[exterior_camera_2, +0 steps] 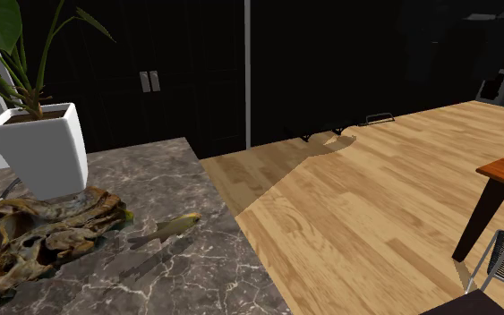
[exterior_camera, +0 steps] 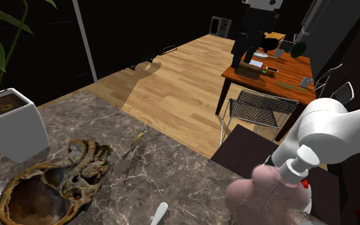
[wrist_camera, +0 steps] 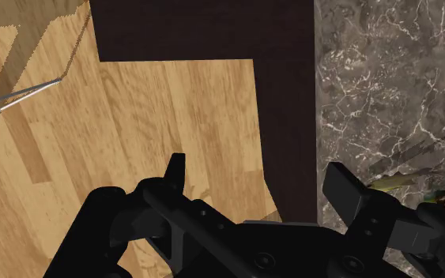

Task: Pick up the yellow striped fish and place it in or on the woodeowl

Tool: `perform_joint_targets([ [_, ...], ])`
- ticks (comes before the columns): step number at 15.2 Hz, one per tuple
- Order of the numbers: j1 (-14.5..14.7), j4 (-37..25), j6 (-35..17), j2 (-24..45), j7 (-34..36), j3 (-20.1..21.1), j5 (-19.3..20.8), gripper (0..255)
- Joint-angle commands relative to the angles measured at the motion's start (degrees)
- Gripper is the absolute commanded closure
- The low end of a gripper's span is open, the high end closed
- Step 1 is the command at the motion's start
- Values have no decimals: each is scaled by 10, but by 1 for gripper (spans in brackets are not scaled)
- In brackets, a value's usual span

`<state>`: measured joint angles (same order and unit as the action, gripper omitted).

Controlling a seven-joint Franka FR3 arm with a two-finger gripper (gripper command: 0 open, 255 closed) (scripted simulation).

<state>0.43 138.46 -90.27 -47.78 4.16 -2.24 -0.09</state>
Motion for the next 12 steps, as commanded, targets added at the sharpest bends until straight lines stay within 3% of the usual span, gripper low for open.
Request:
perform_joint_targets([
  [1, 0, 0, 0, 0, 0, 0, 0, 0],
  [7, -1, 63, -71, -2, 152, 92, -65, 0],
  [12, -2, 85, -142, 34, 278, 174, -116, 0],
])
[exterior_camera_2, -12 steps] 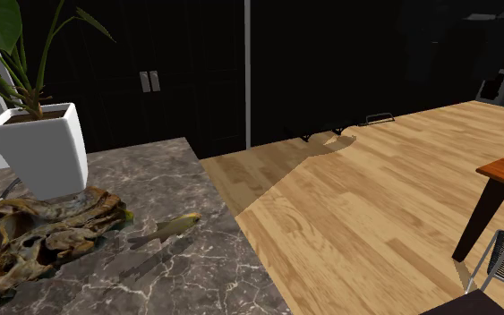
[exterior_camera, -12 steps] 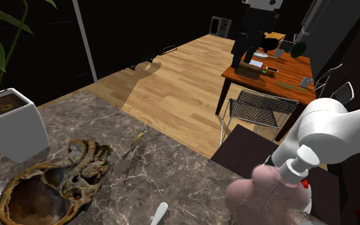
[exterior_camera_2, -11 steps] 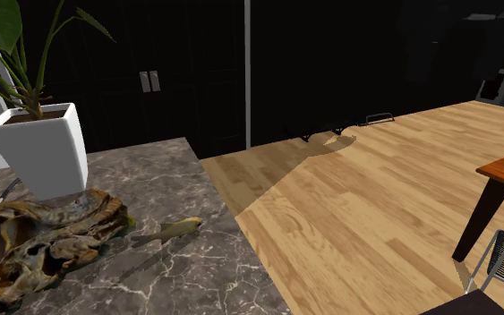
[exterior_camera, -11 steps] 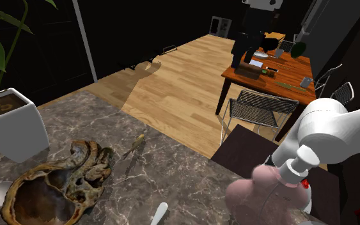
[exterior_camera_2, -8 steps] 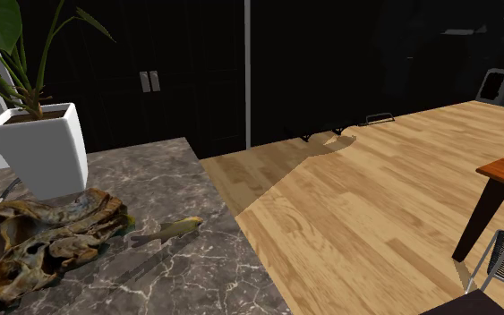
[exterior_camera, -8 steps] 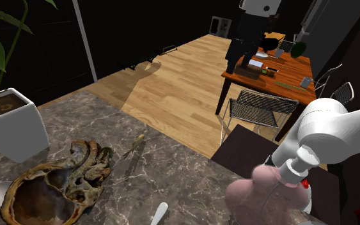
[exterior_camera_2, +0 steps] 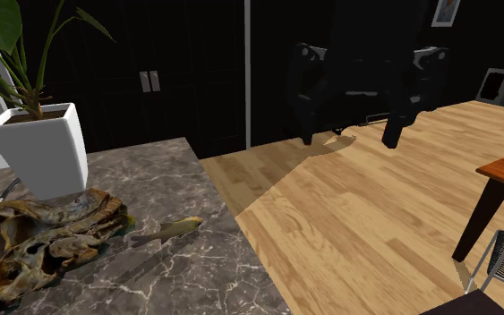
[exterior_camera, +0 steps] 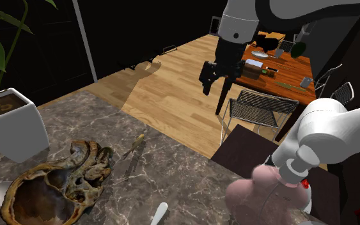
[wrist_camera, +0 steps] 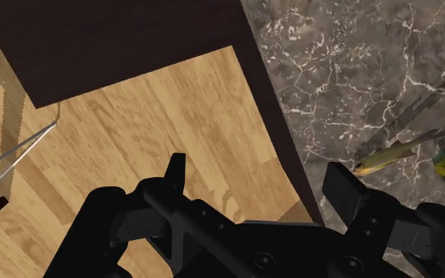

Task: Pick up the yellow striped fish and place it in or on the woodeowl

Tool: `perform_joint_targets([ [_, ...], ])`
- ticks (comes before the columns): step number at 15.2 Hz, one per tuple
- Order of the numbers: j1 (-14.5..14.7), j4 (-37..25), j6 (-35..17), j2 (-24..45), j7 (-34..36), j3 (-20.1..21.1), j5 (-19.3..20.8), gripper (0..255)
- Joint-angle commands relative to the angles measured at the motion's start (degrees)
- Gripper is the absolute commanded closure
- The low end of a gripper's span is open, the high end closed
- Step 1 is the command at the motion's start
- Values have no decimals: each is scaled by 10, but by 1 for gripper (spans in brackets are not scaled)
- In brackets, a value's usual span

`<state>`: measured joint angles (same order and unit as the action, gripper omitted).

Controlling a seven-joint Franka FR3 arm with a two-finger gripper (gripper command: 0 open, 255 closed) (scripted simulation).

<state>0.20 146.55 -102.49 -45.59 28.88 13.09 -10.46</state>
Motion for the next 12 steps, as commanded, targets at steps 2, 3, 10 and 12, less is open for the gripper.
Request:
perform_joint_targets([
  [2, -2, 5, -51, 37, 81, 54, -30, 0],
  [3, -4, 4, -67, 51, 106, 71, -37, 0],
  [10, -42, -36, -179, 183, 290, 191, -50, 0],
  [12, -61, -56, -209, 230, 349, 227, -37, 0],
])
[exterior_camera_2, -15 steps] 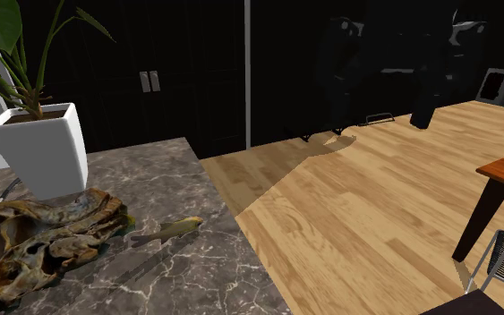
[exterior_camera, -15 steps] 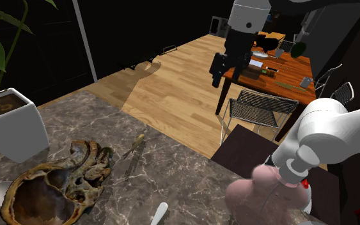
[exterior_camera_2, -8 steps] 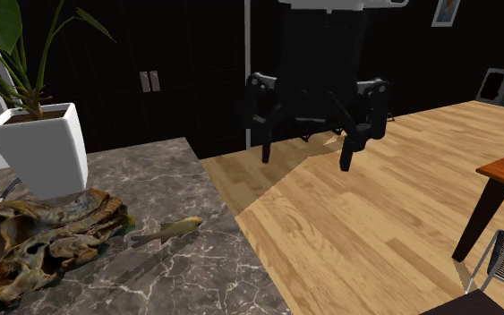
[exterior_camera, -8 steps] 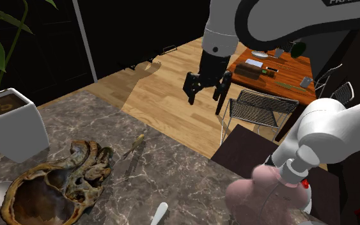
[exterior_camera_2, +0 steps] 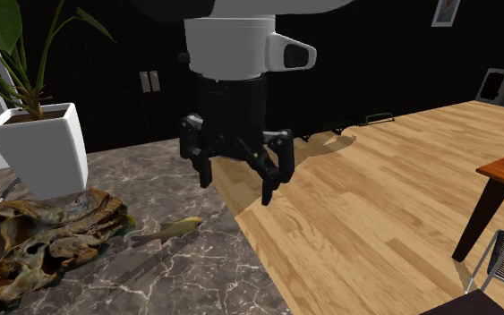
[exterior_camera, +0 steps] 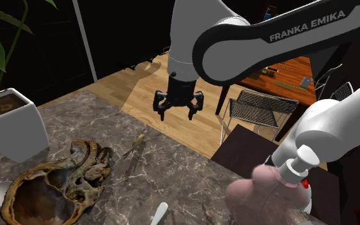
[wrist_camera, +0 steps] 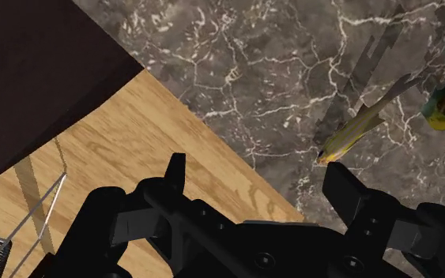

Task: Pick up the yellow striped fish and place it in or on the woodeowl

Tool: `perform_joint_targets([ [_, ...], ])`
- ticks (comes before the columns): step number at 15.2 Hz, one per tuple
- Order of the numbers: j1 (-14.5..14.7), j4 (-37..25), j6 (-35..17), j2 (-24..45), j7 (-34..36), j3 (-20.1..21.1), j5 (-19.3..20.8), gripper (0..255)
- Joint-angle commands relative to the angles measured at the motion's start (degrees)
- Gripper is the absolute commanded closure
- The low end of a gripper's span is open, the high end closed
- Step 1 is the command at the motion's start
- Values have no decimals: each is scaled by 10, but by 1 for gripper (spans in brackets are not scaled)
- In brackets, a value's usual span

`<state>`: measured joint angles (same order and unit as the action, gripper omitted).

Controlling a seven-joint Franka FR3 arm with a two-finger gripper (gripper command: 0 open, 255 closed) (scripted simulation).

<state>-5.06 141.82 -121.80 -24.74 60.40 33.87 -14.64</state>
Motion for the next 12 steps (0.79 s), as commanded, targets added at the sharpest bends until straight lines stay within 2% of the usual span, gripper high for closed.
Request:
perform_joint_targets([
  [1, -18, -20, -30, 47, 65, 37, 15, 0],
  [4, -52, -60, -68, 130, 169, 88, 68, 0],
  [7, -80, -108, -94, 227, 292, 129, 157, 0],
  [9, -78, -146, -100, 297, 380, 135, 231, 0],
  [11, -55, -188, -98, 363, 459, 119, 296, 0],
  [12, -47, -198, -97, 377, 474, 113, 308, 0],
])
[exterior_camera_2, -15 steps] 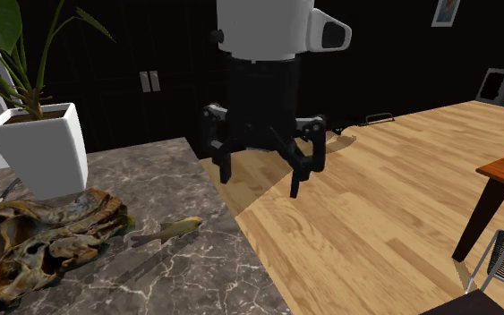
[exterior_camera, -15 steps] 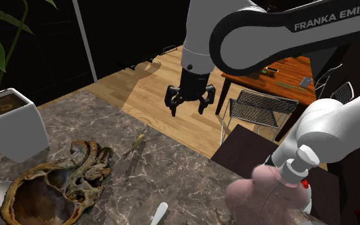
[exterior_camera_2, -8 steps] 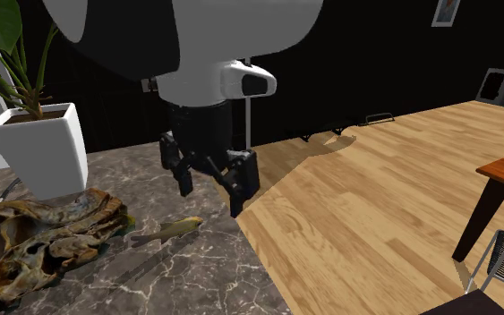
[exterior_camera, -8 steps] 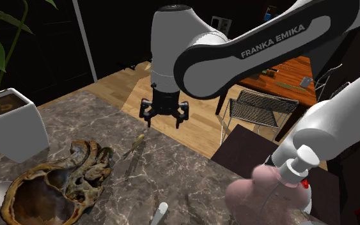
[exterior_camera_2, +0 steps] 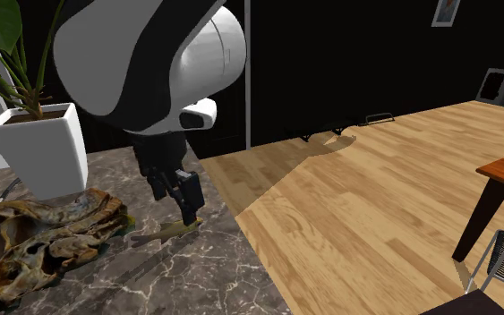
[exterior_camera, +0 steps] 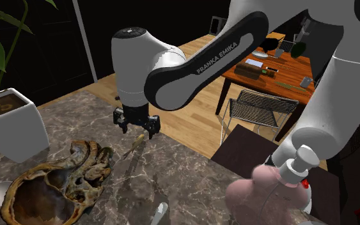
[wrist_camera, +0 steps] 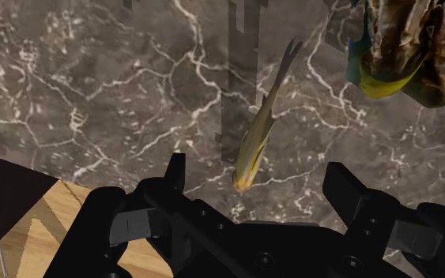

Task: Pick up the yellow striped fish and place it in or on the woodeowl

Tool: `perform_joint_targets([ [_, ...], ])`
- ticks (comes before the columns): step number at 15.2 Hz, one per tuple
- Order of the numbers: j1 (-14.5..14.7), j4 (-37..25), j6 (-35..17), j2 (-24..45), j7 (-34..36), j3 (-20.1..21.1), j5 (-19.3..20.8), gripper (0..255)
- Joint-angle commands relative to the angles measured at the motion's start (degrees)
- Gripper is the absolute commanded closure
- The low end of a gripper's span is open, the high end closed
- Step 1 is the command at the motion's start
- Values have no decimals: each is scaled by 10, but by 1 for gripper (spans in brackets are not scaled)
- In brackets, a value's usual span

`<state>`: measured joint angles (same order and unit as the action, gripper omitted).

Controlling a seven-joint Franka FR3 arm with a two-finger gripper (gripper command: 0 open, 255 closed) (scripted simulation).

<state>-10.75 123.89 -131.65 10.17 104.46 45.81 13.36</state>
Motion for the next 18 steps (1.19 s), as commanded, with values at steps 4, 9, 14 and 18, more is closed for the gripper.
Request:
perform_joint_targets([
  [4, 22, -12, -22, 52, 51, -22, 54, 0],
  [9, 32, -8, -41, 75, 67, -35, 79, 0],
  [14, 32, -8, -41, 75, 67, -35, 79, 0],
  [18, 32, -8, -41, 75, 67, -35, 79, 255],
])
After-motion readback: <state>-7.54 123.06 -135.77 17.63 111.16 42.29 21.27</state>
